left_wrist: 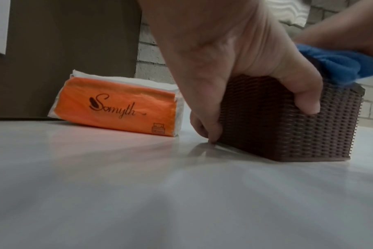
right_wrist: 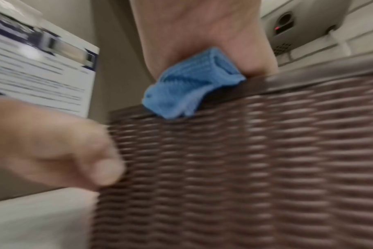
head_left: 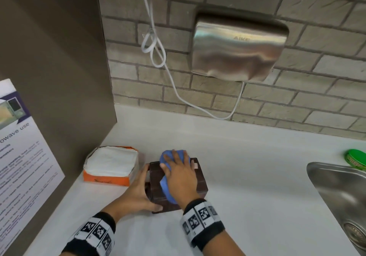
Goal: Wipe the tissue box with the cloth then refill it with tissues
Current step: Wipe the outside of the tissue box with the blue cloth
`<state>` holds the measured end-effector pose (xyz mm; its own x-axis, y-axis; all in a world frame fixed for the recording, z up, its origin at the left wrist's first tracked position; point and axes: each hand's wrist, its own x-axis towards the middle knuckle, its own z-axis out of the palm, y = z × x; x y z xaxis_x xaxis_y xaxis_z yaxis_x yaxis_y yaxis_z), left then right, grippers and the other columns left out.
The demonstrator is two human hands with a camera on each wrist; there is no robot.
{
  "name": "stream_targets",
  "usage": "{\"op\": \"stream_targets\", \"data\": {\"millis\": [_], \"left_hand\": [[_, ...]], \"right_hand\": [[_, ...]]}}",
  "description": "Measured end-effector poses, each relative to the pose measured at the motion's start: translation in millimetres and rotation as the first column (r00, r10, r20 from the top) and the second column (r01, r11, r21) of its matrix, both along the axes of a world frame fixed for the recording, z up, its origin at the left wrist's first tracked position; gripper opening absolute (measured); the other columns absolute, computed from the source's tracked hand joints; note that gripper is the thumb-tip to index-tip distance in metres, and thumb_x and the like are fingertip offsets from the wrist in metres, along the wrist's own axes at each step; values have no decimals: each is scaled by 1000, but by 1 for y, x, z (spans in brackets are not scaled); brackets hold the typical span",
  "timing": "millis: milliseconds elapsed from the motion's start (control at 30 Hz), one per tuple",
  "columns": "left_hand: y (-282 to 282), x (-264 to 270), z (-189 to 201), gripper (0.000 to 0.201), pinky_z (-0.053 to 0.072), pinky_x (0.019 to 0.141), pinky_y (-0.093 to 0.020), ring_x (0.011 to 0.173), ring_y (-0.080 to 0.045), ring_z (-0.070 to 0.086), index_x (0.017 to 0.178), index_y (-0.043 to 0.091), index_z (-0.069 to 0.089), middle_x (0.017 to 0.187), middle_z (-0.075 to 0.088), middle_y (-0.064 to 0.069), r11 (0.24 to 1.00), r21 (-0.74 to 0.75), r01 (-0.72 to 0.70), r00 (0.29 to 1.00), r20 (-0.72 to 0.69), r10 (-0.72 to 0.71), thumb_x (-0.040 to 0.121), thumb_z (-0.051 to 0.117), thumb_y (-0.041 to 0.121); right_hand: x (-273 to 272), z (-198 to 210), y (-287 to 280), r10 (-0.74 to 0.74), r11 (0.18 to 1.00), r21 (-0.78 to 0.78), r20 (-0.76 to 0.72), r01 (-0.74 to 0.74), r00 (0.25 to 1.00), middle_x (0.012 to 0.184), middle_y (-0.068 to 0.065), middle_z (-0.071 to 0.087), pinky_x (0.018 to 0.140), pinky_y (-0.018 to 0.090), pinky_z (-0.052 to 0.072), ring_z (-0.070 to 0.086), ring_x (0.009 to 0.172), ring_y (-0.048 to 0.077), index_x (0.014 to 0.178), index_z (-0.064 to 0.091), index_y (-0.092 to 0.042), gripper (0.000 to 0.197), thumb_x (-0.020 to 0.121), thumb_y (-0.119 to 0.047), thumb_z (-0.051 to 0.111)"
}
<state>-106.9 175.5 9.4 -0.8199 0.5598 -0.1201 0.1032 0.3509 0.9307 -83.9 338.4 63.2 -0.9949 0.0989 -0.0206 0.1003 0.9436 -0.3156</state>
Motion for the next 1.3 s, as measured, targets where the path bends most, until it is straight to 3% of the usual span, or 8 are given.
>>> {"op": "stream_targets", "data": {"millis": [333, 533, 767, 833, 933, 1000, 1133, 1300], "left_hand": [[8, -8, -6, 120, 41, 99, -11, 128, 6, 40, 139, 43, 15, 140, 33, 22, 999, -27, -19, 997, -78, 17, 49, 93, 29], [13, -4, -11, 55, 34, 106, -15, 133, -28, 44, 137, 9, 39, 138, 47, -17, 993, -58, -107, 992, -78, 102, 87, 61, 6], [11, -10, 3, 135, 56, 75, -16, 120, -11, 50, 150, 37, 3, 144, 28, 9, 999, -35, 34, 996, 88, -31, 50, 90, 10], [10, -14, 6, 140, 56, 76, -15, 124, -14, 47, 150, 39, -1, 148, 26, 7, 998, -46, 54, 991, 122, -48, 50, 92, 10], [9, -22, 9, 141, 57, 83, -21, 122, -13, 49, 150, 38, -4, 147, 32, 2, 996, -31, 78, 977, 199, -71, 52, 91, 2], [7, -26, 11, 147, 53, 96, -29, 130, -16, 45, 151, 39, -7, 149, 31, 1, 994, -59, 97, 976, 203, -83, 47, 93, 9], [9, -30, 16, 141, 51, 92, -17, 130, -12, 42, 151, 36, -7, 147, 31, 6, 990, -81, 114, 976, 194, -97, 53, 91, 5], [12, -39, 17, 142, 38, 109, -28, 136, -10, 36, 149, 38, -7, 146, 31, 9, 987, -103, 120, 979, 175, -101, 51, 91, 11]], "right_hand": [[5, 3, -17, -149, 987, 67, 10, 148, 989, 129, -5, 62, 96, 58, 45, 50, 128, 34, 118, 65, -34, 49, 87, -46, 30], [29, -4, -38, 215, 974, 80, -54, -211, 975, 159, -6, 21, 119, 49, -4, 3, 149, 21, 145, 34, -30, 47, 100, -41, 30], [34, -11, 60, -97, 988, -125, -59, 89, 994, 158, -11, 22, 117, 42, 19, 22, 145, 28, 142, 35, -40, 47, 98, -49, 24], [25, -8, 73, -257, 870, -449, -60, 203, 965, 151, -5, 38, 107, 27, 35, 41, 136, 25, 139, 45, -30, 42, 99, -42, 39], [43, -4, 126, -835, 249, -933, -70, 261, 546, 127, 3, 60, 97, 29, 45, 55, 123, 24, 136, 43, -2, 73, 88, -55, 47], [57, -1, 144, -625, 80, -962, 157, 262, 765, 92, 11, 69, 74, 34, 53, 66, 86, 28, 124, 55, 4, 61, 91, -47, 51], [53, -14, 177, -495, 489, -795, 87, 360, 865, 70, 18, 58, 56, 34, 50, 58, 60, 30, 114, 59, 5, 71, 83, -59, 56], [44, -49, 168, -179, 945, -252, 138, 209, 974, 156, 9, 24, 113, 32, 31, 29, 142, 31, 140, 41, -24, 53, 94, -49, 47]]}}
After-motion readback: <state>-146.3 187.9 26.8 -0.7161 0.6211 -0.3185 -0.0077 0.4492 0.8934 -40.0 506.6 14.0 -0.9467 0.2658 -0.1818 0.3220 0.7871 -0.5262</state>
